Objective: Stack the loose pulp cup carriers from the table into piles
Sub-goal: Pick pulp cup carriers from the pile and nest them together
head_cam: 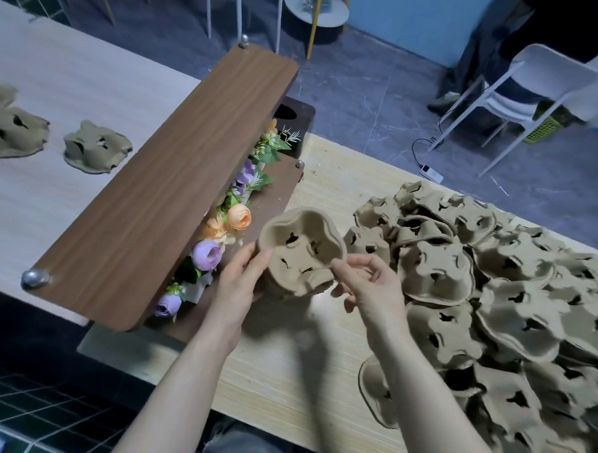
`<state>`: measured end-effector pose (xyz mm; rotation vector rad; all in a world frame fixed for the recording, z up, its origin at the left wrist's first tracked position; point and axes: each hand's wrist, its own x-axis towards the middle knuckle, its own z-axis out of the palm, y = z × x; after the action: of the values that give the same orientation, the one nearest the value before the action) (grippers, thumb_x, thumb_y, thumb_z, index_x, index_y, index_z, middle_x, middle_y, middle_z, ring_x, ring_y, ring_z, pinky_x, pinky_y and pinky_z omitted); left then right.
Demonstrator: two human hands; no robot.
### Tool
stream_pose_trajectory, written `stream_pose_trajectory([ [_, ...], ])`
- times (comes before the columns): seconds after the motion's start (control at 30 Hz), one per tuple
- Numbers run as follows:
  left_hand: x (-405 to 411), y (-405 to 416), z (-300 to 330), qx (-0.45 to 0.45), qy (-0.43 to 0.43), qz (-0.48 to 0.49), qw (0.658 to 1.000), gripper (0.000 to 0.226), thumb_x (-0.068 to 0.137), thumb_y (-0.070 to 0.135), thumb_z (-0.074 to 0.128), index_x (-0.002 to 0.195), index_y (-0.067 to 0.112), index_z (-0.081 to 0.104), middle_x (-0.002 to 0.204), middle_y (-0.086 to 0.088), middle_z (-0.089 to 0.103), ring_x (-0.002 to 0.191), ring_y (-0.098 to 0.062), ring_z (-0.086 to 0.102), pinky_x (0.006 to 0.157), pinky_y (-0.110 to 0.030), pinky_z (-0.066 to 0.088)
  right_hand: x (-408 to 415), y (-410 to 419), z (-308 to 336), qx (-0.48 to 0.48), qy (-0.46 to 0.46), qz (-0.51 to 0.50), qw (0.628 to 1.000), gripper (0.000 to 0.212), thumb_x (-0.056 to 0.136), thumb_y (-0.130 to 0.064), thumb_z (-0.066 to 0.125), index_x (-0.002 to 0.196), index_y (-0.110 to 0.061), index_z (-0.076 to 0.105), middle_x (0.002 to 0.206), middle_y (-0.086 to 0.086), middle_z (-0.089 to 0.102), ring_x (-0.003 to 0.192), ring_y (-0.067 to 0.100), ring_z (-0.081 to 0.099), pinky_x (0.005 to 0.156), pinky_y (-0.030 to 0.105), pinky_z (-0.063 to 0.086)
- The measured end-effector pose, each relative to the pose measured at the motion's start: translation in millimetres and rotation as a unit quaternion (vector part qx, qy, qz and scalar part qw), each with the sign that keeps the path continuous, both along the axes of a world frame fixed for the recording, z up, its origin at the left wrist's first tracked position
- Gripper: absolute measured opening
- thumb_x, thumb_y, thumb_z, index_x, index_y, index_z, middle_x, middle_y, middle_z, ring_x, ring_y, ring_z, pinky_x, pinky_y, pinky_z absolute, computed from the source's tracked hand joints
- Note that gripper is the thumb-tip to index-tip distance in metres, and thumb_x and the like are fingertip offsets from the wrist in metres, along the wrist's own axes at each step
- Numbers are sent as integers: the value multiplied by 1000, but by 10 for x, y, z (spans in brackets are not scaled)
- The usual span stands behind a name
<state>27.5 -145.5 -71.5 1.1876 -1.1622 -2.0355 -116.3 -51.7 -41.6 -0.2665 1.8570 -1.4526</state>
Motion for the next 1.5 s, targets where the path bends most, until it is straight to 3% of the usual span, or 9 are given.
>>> stream_pose_trajectory([
  [0.1, -22, 38, -5, -28, 0, 2, 1000, 23, 101, 19, 50, 112, 34, 65, 102, 22, 74, 95, 9, 65, 93, -28, 51, 70, 81, -29, 2, -2, -5, 1000, 13, 85, -12, 73, 90, -9, 62, 66, 6, 68, 51, 11, 57, 43, 19, 35],
  [0.27, -51, 52, -81, -54, -6, 23, 998, 26, 100, 17, 54, 115, 36, 64, 115, 16, 72, 113, -3, 63, 109, -45, 45, -48, 170, -132, 24, 38, -6, 999, 9, 87, -18, 72, 88, -11, 67, 76, 4, 70, 53, 3, 52, 47, 15, 37],
  [0.37, -43, 68, -150, -51, -10, 31, 998, 40, 99, 21, 57, 128, 48, 52, 138, 16, 59, 131, -8, 52, 115, -48, 37, -346, 111, -193, 44, 162, -9, 986, 5, 89, -20, 69, 88, -19, 65, 84, -3, 67, 66, 5, 57, 62, 22, 46],
  [0.5, -16, 99, -190, -52, -31, 18, 998, 48, 96, 27, 63, 122, 64, 50, 141, 14, 56, 135, -10, 48, 115, -47, 36, -794, -150, -264, 165, 321, 77, 930, 21, 89, -30, 63, 108, -23, 58, 109, 0, 64, 102, 20, 60, 91, 40, 49],
  [0.7, -13, 112, -192, -115, -79, -9, 990, 56, 92, 20, 64, 119, 68, 52, 143, 13, 51, 133, -2, 45, 117, -41, 34, -961, -428, -381, 397, 344, 224, 821, 62, 89, -52, 57, 133, -11, 44, 134, 15, 52, 123, 34, 51, 96, 43, 42],
  [0.83, -7, 105, -193, -120, -100, -27, 987, 56, 96, 11, 60, 123, 58, 50, 146, 10, 47, 135, -2, 41, 119, -39, 31, -861, -431, -423, 421, 410, 217, 780, 57, 93, -48, 51, 130, -6, 43, 134, 19, 47, 119, 36, 52, 88, 40, 42],
  [1.0, 4, 82, -181, -117, -97, -40, 988, 51, 97, 11, 60, 126, 52, 54, 147, 8, 47, 132, -1, 42, 115, -30, 32, -801, -378, -415, 397, 406, 205, 798, 63, 87, -44, 62, 130, -5, 38, 135, 16, 42, 115, 37, 55, 82, 40, 42],
  [1.33, -2, 57, -179, -113, -102, -42, 987, 51, 95, 8, 59, 118, 54, 58, 143, 7, 51, 131, -4, 46, 115, -31, 34, -650, -163, -95, 219, 351, -10, 910, 86, 81, -59, 64, 150, -23, 26, 152, 3, 38, 134, 27, 44, 107, 42, 34],
  [1.5, -17, 78, -146, -109, -115, -48, 986, 39, 89, 24, 65, 116, 53, 63, 144, 5, 48, 138, -8, 40, 119, -40, 31, -462, -23, 57, 44, 234, -77, 968, 56, 67, -68, 69, 115, -49, 47, 94, -8, 52, 82, 20, 53, 82, 44, 43],
])
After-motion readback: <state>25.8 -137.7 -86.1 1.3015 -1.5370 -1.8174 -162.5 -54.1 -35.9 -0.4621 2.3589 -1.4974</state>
